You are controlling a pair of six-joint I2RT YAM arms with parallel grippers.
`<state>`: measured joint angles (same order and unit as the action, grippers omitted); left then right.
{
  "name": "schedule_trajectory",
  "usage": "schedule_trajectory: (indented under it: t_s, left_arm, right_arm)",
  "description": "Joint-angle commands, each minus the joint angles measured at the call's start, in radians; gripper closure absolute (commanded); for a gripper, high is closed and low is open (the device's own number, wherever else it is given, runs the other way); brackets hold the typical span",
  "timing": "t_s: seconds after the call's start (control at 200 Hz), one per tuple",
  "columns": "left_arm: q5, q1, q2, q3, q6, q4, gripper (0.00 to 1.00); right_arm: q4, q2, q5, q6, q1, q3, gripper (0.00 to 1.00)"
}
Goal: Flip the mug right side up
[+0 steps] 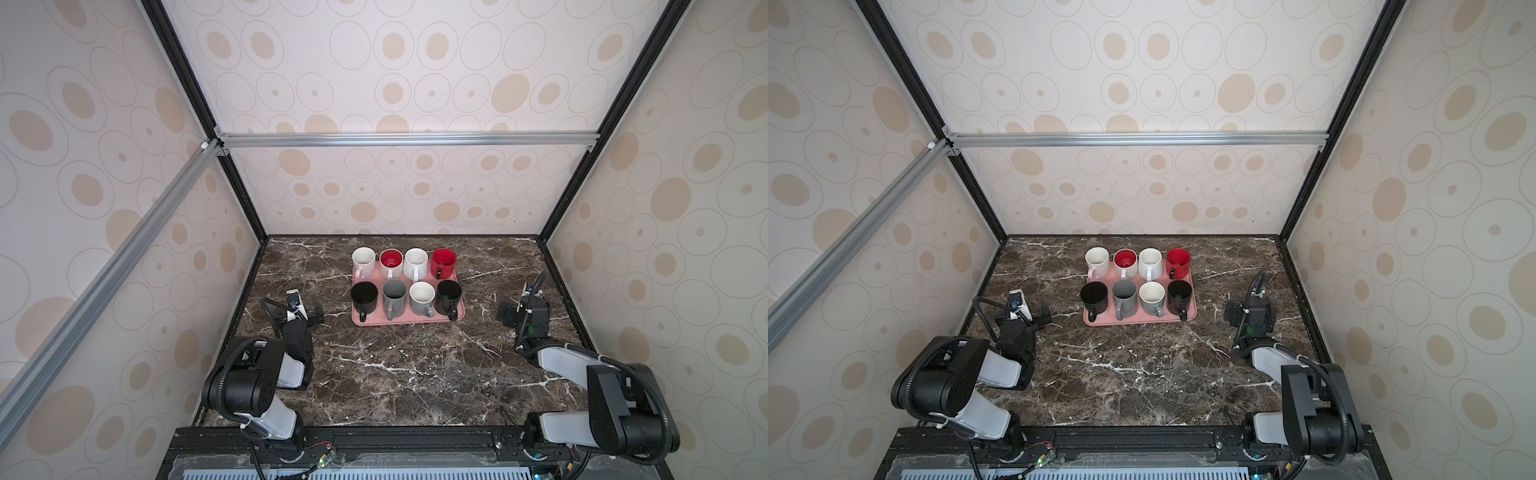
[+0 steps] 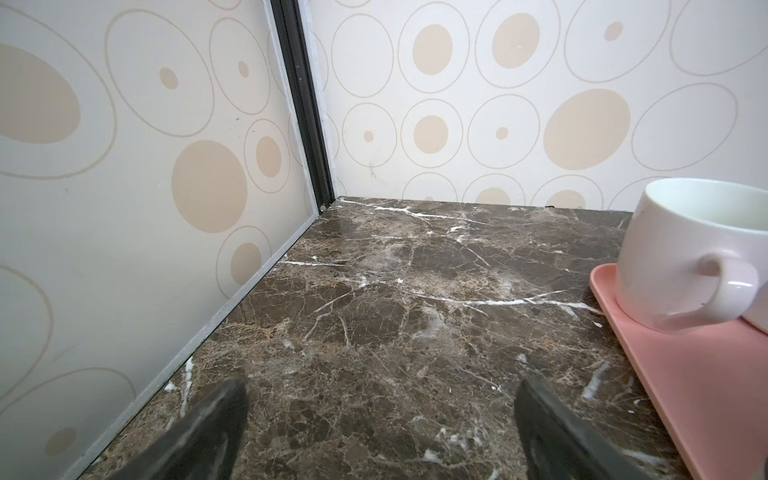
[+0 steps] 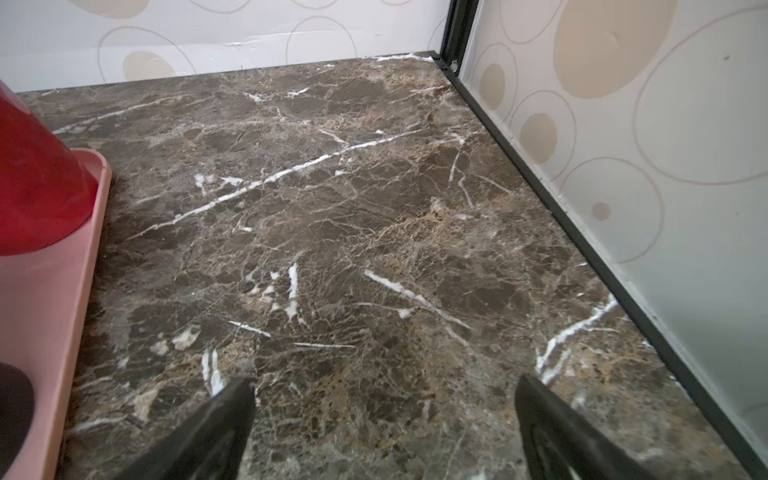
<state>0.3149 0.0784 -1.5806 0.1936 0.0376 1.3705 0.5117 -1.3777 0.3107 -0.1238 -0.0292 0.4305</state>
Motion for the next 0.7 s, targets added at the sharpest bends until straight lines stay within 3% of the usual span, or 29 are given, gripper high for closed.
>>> schedule_trajectory:
  t_s: [0.0, 0.21, 0.28, 0.355, 0.435, 0.52, 0.695]
  left_arm:
    - [-0.005, -0.006, -0.004, 0.012, -0.005, 0.036, 0.01]
    - [-0.005, -0.006, -0.005, 0.013, -0.005, 0.032, 0.01]
    - [-0.005, -0.006, -0.006, 0.014, -0.005, 0.032, 0.01]
    - [-0.005, -0.006, -0.006, 0.013, -0.004, 0.031, 0.01]
    - [-0.005, -0.006, -0.004, 0.013, -0.005, 0.034, 0.01]
    - [-0.005, -0.006, -0.004, 0.012, -0.005, 0.035, 0.01]
    - [-0.005, -0.006, -0.004, 0.012, -0.005, 0.035, 0.01]
  right_arm:
    - [0.194, -0.077, -0.048, 0.031, 0.006, -0.002, 0.0]
    - [0.233, -0.137, -0.157, 0.093, -0.006, 0.003, 0.01]
    - [0.401, -0.189, -0.167, 0.113, -0.011, -0.042, 0.02]
    - [0.261, -0.149, -0.164, 0.104, -0.01, -0.011, 0.01]
    - [0.368, -0.175, -0.163, 0.111, -0.012, -0.038, 0.0]
    - [0.284, -0.15, -0.165, 0.105, -0.012, -0.02, 0.0]
    - [0.296, -0.152, -0.167, 0.106, -0.012, -0.022, 0.0]
